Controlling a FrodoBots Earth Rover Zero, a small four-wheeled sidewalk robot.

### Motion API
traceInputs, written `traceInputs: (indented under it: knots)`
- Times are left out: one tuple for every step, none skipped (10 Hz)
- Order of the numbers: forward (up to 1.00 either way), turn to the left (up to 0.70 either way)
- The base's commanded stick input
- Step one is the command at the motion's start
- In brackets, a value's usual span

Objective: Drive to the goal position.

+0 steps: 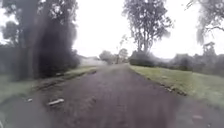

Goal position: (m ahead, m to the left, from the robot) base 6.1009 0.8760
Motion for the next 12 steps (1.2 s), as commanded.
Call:
traceInputs:
  knots:
    - [0.00, 0.00]
    - [0.00, 0.00]
    - [0.00, 0.00]
    - [0.00, 0.00]
    - [0.00, 0.00]
    - [0.00, 0.00]
    - [0.00, 0.00]
    - [0.00, 0.00]
    - [0.00, 0.00]
    - [0.27, -0.10]
    - [0.83, -0.30]
    - [0.85, -0.32]
